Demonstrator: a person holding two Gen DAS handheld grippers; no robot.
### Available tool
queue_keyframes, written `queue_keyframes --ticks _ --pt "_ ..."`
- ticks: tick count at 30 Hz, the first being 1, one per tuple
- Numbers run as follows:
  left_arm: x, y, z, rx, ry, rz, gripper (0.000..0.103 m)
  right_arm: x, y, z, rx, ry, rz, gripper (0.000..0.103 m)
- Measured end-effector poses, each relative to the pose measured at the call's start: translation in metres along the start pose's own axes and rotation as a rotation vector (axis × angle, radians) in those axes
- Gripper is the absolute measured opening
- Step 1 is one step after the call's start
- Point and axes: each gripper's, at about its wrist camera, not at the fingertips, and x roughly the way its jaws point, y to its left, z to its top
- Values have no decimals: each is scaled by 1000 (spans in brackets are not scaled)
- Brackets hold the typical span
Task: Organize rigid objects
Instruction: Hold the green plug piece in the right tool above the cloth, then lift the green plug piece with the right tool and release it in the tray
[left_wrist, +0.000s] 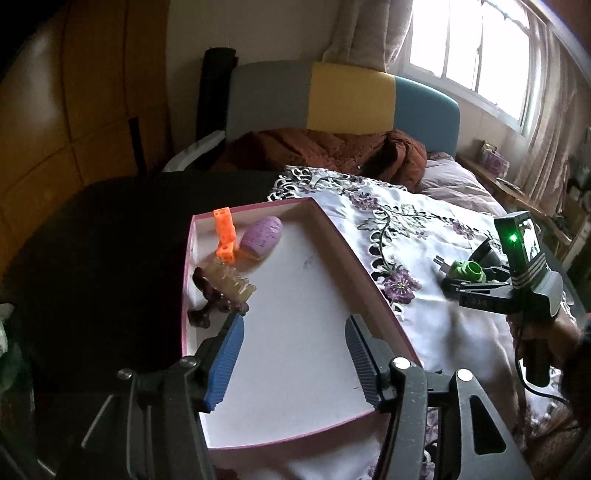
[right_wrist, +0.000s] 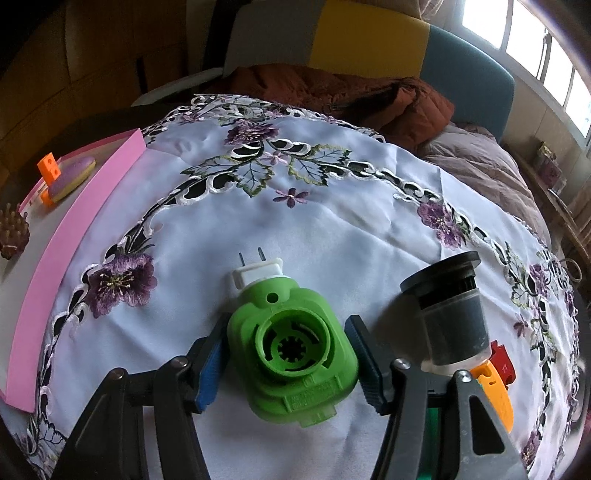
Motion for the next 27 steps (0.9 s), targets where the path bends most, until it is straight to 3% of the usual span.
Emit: queue_keyframes --ticks 10,19,23,27 --pt "-3 20 -8 -34 6 14 60 3 -10 0 76 16 60 61" --pt "-5 43 -17 -71 19 21 60 0 -6 5 127 52 11 61" --pt "-7 52 -18 -90 11 25 60 -22 0 16 174 -5 24 59" --pt "-4 61 -20 -123 19 22 60 -51 25 33 135 -81 81 53"
